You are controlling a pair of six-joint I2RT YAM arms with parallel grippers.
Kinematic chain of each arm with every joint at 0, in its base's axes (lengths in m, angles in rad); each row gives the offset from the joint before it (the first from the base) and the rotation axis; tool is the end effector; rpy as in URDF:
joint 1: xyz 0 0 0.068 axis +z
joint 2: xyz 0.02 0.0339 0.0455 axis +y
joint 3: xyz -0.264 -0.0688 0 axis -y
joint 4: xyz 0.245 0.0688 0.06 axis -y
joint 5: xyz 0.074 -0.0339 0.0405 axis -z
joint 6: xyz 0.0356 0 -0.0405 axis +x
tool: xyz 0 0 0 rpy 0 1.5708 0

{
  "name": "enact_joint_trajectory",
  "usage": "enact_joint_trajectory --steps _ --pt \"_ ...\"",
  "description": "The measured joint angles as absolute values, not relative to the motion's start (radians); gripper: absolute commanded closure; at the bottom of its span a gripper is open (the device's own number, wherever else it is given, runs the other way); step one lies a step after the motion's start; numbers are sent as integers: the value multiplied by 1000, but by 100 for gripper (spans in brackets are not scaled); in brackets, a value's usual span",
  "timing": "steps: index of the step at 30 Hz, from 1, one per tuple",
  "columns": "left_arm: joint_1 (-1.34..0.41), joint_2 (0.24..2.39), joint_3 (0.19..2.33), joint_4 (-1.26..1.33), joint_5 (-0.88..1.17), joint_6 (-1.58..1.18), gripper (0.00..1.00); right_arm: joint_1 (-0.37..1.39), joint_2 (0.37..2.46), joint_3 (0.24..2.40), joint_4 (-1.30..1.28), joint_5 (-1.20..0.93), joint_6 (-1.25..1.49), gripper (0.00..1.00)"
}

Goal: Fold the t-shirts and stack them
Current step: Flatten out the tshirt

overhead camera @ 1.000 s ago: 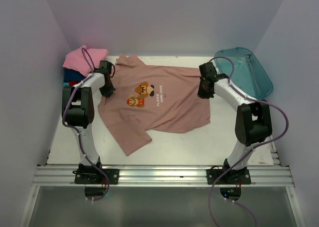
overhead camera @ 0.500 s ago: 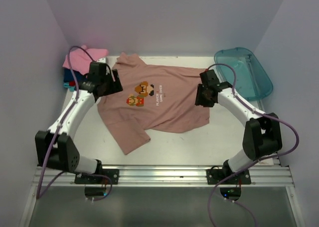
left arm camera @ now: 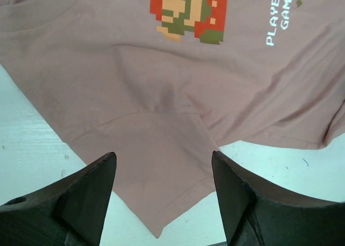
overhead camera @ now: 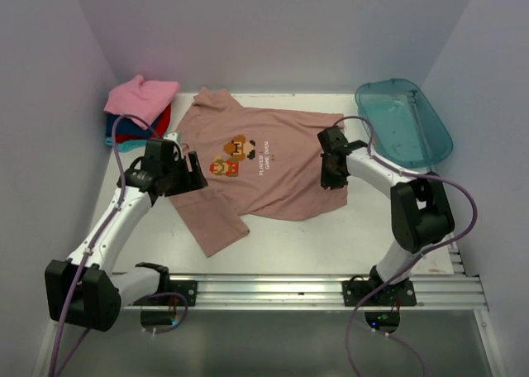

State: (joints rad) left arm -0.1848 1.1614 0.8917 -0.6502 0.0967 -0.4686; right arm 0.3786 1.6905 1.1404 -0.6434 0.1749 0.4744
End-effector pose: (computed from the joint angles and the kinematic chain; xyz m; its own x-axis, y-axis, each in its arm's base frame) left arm 0.2287 -0.0463 0.2612 -0.8063 -0.3066 -0.5059 -0.1387 0.9293 -0.3422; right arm 0.3107 0.1169 0.1973 -0.9075 0.1231 -0.4016 0.1238 0.9920 0.0244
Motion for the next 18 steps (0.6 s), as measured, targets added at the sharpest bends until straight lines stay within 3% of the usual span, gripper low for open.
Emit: enact_joint_trajectory --steps 18 --pt "-185 1131 879 -645 109 -468 25 379 1760 1129 -614 192 508 76"
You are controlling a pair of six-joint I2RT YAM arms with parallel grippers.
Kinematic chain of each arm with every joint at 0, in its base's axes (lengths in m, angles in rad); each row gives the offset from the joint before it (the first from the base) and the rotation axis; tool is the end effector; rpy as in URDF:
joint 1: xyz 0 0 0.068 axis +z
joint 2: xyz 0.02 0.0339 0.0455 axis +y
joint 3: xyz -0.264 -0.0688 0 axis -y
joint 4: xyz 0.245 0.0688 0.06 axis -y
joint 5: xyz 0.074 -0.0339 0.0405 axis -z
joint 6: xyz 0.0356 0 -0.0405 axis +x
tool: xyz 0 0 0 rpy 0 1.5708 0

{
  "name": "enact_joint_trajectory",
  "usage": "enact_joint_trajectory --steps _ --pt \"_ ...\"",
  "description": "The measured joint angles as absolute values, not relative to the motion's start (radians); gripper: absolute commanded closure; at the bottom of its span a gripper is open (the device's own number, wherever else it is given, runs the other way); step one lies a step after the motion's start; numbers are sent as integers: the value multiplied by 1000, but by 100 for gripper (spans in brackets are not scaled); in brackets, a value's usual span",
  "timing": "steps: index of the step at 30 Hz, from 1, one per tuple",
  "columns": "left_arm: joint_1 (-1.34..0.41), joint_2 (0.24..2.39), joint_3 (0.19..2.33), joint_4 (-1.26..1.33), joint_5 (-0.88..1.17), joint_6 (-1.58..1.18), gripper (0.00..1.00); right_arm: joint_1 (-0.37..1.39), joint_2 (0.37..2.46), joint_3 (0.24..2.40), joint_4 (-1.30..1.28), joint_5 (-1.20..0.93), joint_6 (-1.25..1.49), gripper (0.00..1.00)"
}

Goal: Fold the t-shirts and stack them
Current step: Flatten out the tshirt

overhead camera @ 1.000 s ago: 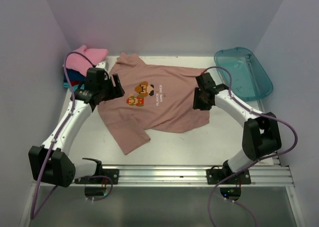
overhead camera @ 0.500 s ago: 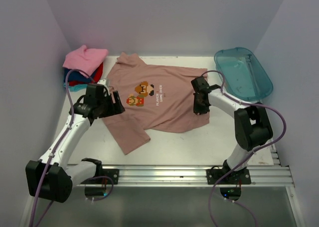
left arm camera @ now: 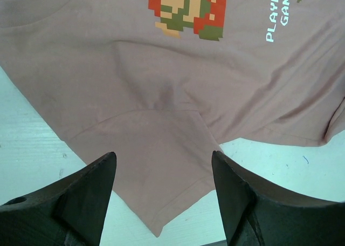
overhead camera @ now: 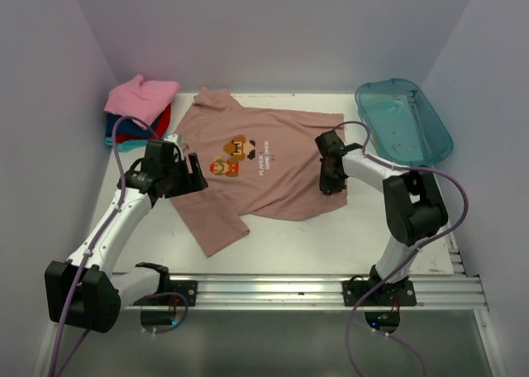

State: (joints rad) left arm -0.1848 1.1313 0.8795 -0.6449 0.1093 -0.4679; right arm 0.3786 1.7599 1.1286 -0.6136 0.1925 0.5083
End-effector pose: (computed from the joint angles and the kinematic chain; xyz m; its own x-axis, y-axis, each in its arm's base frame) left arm 0.2236 -0.0457 0.2640 -0.7980 -0.3069 -0.5187 -0.1236 0.9257 -0.3576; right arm 0.3163 0.1185 0.1734 -0.9179 0.1490 -0.3679 0.1612 0.9869 -0.0025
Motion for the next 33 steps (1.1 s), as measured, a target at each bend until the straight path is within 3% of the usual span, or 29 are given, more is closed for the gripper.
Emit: enact_joint_trajectory --steps 3,7,17,27,33 --pt "-185 1132 870 -645 110 -468 25 379 1779 1115 -606 192 513 80" --pt "-185 1131 863 -645 109 -468 25 379 1779 1114 -596 191 518 100" --pt "-185 1120 863 -648 109 -468 26 380 1722 1080 -609 196 521 100" --pt "-185 1040 863 -698 111 -467 27 434 1372 998 -739 206 529 100" --pt "-185 1016 809 -722 172 -467 29 457 1272 946 -829 207 555 100"
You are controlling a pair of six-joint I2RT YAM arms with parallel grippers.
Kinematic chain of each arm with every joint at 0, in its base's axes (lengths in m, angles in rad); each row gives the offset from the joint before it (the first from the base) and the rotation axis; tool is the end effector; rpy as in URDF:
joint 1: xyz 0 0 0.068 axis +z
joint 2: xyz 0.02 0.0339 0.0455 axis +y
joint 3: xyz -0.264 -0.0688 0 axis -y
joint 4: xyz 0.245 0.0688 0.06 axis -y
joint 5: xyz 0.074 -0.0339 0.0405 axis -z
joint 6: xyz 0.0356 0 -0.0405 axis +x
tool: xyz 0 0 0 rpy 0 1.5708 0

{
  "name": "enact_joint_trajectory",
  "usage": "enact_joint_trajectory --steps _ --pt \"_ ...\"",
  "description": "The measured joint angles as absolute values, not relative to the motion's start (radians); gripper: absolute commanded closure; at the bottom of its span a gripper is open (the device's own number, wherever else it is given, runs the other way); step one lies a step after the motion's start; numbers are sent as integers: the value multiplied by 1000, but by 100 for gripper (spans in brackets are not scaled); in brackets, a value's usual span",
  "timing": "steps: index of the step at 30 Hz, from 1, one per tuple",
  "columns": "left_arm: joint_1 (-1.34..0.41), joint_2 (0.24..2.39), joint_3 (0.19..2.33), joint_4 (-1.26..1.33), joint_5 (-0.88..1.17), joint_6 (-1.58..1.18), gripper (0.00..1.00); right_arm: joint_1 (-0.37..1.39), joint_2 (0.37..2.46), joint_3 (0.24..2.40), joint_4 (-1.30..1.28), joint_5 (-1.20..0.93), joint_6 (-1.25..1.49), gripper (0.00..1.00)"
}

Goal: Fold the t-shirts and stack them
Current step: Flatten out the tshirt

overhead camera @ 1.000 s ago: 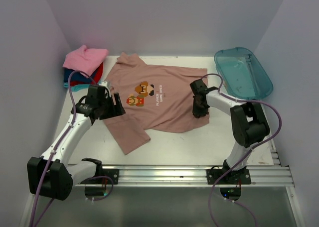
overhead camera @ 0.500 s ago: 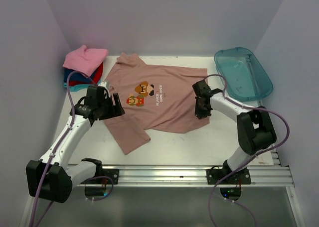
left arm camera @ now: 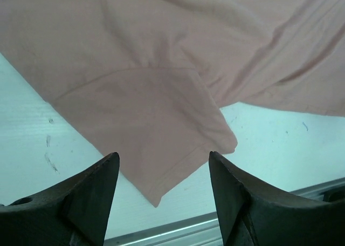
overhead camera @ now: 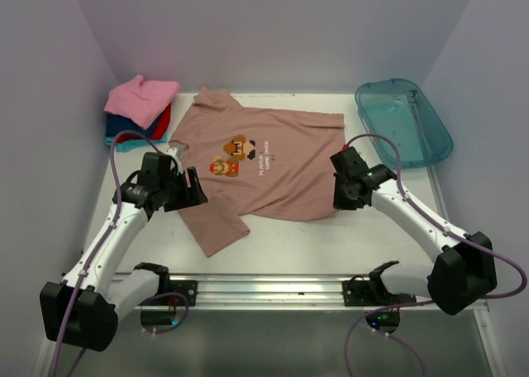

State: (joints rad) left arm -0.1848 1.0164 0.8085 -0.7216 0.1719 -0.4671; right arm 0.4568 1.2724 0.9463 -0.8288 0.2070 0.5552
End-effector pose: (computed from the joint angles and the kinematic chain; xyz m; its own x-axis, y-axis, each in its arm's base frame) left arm 0.1939 -0.0424 0.2587 -0.8301 -0.2962 -0.4724 -0.1032 0.9143 -0.3918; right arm 0.2165 0.0983 0.2446 -0.8859 0.1394 -0.4424 0.1292 0.9902 0.0532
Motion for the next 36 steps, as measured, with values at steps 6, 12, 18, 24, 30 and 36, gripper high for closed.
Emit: enact_joint_trajectory --steps 6,12,18,24,30,36 --pt "-185 975 744 -768 223 -468 30 511 1184 934 -937 217 596 100" --pt "-187 966 699 -783 274 -468 31 517 1156 949 -1045 273 630 48" --pt "-212 965 656 -784 328 -472 37 522 1154 978 -1069 298 637 49" --pt "-322 966 612 -838 332 -516 39 522 1189 978 -1046 295 637 49" --pt "-488 1053 630 -900 278 -565 43 522 1205 975 -975 267 635 49" --pt "-506 1160 675 -928 147 -607 44 522 1209 949 -906 241 614 50"
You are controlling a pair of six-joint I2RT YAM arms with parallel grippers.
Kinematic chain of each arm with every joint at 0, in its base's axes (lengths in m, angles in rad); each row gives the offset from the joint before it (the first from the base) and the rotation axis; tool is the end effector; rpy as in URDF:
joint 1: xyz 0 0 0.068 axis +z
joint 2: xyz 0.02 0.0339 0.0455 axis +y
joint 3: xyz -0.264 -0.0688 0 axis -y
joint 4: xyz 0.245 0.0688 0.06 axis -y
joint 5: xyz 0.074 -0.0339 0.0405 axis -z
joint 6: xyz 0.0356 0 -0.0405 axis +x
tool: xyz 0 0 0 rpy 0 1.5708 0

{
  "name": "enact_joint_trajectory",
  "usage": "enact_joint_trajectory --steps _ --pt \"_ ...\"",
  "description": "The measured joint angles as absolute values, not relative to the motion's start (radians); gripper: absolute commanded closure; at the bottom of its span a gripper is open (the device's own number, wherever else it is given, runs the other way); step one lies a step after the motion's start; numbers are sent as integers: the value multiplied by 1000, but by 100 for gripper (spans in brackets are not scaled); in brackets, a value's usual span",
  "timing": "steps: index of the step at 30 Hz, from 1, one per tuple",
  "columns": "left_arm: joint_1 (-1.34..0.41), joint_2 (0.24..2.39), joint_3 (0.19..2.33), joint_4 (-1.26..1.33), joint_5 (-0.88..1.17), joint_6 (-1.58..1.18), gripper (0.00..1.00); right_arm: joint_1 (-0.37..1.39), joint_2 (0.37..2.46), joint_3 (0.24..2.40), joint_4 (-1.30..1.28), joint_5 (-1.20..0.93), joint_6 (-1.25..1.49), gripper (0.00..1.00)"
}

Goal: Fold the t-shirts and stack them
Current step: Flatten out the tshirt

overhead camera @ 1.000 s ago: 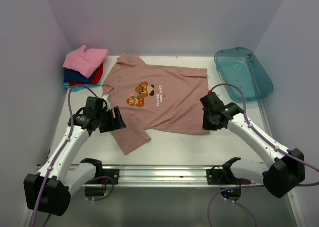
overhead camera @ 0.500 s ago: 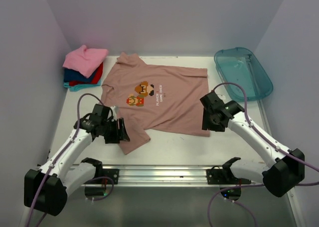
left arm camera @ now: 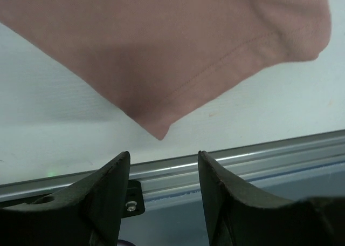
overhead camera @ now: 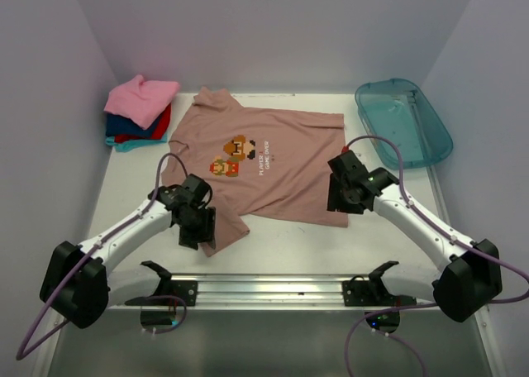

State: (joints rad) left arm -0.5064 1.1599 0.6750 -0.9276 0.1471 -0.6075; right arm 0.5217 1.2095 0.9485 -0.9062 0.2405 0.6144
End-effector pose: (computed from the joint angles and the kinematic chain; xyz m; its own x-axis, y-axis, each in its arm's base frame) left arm 0.1518 -0.0902 0.1866 -0.9945 -0.0941 -0.0468 -0.0824 0.9745 -0.2088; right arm 0.1963 0.1030 0.2554 -0.8838 0.1378 -0.4472 0.1304 0.9903 0.0474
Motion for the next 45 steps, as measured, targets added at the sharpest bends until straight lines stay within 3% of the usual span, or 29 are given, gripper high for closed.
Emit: enact_joint_trajectory --steps 20,21,25,28,36,45 --pt "-558 1306 645 -843 70 -698 58 522 1195 905 -825 207 564 55" --pt "-559 1314 645 -842 69 -698 60 522 1195 901 -822 206 564 56" --pt "-559 1363 646 -822 62 -698 87 522 1188 895 -822 207 561 63" --pt "-559 1383 657 -817 71 -697 100 522 1178 895 -822 211 560 68" --pt "-572 1333 658 -821 57 -708 100 522 1145 874 -824 242 561 71" --pt "-612 949 793 -966 6 -794 100 522 1235 831 -814 308 633 64"
